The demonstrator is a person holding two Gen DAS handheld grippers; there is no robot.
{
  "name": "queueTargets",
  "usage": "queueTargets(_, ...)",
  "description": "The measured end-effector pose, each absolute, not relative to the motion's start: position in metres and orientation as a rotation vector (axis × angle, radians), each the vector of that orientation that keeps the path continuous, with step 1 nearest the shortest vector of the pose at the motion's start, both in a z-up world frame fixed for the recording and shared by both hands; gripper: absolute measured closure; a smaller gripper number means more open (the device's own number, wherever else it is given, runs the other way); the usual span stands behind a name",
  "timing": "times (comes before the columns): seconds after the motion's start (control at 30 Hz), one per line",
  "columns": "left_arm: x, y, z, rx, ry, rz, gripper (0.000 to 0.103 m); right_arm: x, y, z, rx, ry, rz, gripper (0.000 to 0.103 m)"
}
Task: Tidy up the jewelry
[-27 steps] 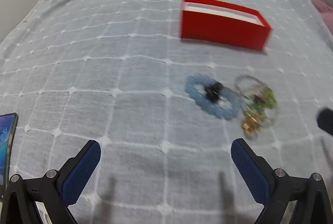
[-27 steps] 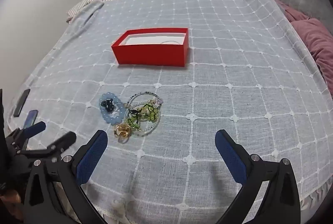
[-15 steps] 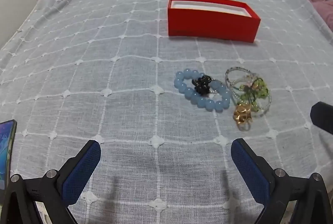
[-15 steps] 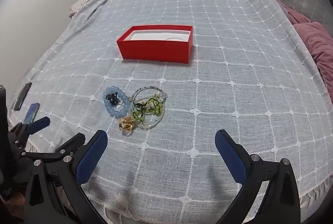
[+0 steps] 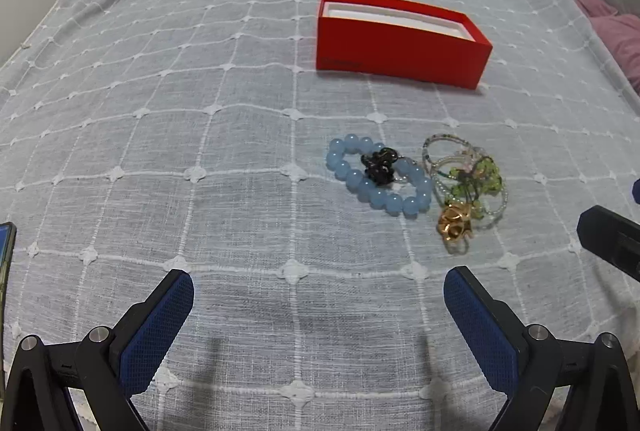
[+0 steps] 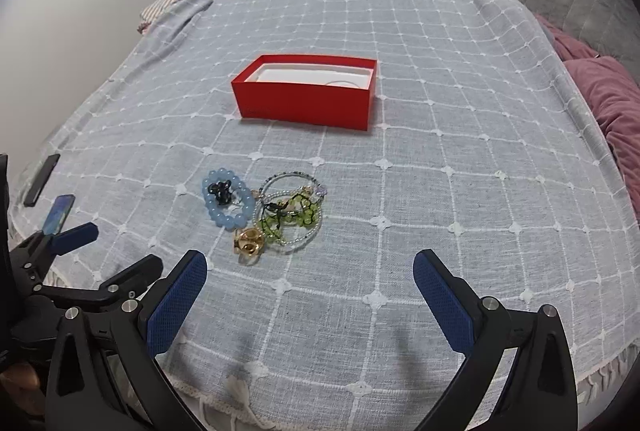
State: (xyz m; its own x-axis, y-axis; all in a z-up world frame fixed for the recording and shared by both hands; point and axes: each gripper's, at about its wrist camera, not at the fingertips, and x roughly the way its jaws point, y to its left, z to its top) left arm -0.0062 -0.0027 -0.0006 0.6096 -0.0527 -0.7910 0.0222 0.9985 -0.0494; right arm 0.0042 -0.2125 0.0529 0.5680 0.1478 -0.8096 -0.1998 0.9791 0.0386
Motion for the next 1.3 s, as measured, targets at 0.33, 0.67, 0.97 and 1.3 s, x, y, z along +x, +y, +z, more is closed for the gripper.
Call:
queueTargets(0.33,-0.0036,0.0023,-0.0007,-0.055,0.914,-0.032,0.000,0.0038,-0.2123,0.0507,-0.060,0.941,0.206,0.000)
queueTargets(0.67,-0.0010,0.0027,-0.0048,-0.061,0.920,-0.034,0.000,0.0020,-0.2073,0.0499,-0.084,0.940,0.217,0.000)
queueTargets(0.97,-0.0014,0.0026,-0.0044,-0.069,0.910,-0.042,0.000,0.0004,-0.2054,0.0499,-0.093,0.932,0.197,0.000)
queueTargets(1.3,-0.0011,0.0015,-0.0035,-0.068,0.902,-0.041,0.000,0.0000,-0.2070,0.0513,-0.091,0.932,0.186,0.000)
